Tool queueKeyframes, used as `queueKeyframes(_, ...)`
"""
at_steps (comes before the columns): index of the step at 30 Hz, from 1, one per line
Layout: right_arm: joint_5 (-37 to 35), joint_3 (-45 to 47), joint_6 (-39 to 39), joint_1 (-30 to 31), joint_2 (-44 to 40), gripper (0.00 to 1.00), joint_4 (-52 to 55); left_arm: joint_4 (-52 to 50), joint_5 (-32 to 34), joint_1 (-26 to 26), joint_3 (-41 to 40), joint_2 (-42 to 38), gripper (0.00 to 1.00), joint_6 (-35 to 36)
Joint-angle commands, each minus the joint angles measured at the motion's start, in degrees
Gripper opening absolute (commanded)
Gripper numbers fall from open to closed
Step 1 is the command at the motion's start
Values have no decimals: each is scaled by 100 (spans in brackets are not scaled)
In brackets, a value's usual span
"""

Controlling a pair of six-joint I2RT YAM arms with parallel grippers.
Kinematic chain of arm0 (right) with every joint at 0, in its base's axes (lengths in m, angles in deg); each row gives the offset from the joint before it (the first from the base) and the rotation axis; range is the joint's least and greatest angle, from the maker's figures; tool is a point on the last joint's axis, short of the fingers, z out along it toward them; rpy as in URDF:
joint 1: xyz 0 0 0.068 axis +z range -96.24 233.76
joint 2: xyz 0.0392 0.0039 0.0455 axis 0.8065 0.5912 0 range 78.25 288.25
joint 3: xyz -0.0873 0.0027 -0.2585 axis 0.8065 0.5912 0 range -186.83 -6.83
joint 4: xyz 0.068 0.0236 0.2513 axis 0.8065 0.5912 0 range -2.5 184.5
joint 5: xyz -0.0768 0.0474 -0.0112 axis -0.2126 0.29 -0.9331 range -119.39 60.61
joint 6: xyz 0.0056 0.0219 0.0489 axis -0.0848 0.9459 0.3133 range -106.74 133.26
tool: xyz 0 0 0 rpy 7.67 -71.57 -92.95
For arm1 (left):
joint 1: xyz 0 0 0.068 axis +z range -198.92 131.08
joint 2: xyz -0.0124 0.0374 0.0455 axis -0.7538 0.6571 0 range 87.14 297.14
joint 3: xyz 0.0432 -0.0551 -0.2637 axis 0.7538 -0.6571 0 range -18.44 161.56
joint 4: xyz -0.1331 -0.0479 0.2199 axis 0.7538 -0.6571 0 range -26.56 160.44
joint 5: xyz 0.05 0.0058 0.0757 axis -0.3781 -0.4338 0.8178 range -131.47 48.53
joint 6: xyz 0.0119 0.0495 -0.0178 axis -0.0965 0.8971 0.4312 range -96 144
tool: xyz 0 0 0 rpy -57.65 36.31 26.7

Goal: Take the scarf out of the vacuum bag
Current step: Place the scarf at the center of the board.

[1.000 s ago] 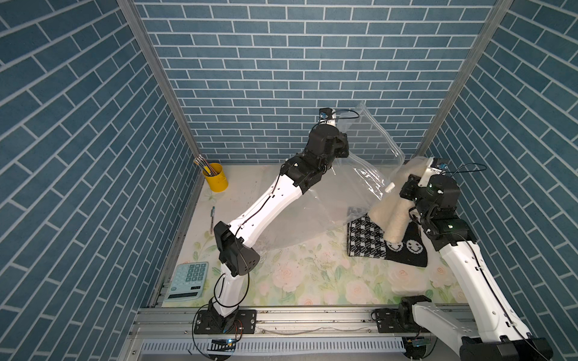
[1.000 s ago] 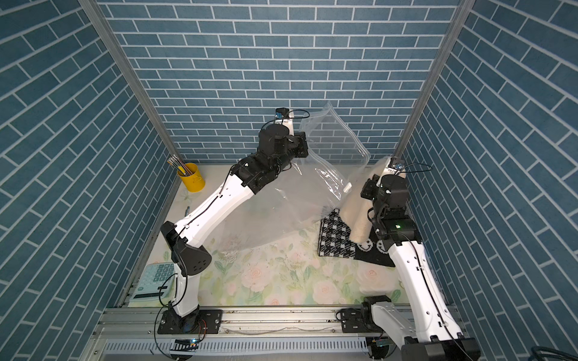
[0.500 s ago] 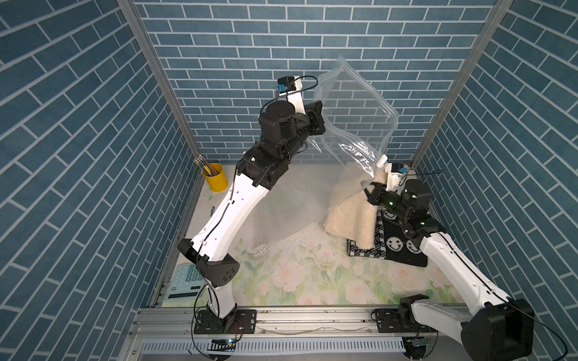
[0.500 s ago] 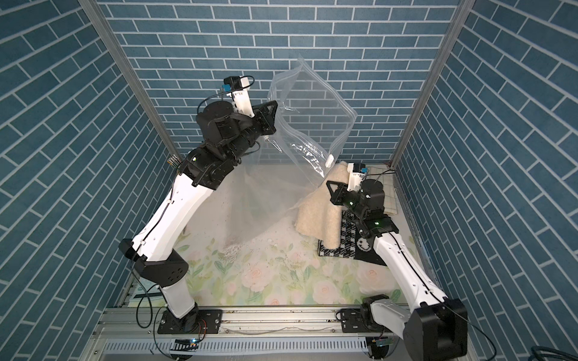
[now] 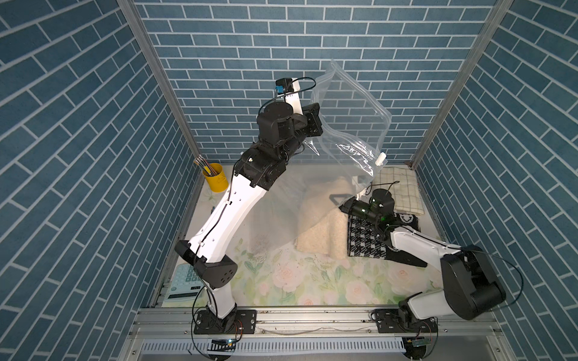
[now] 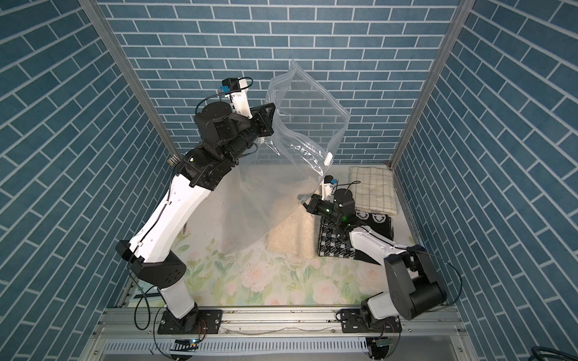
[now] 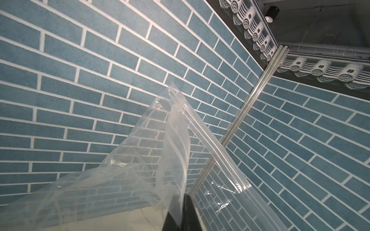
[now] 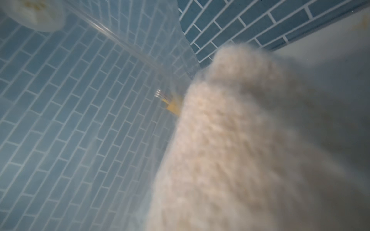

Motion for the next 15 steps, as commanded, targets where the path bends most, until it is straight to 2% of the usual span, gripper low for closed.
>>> queueKeyframes(1,-368,-484,-422,-5,822,0,82,152,60,35,-164,-332,0,14)
queueKeyframes(7,-595,-1489,-890,6,2471,0,956,232,74,40,-429,-468,0,-4)
queueKeyframes(15,-1703,-2323,-1537,27,3085,0,2505,275,71,40,-574,-581,0,-8)
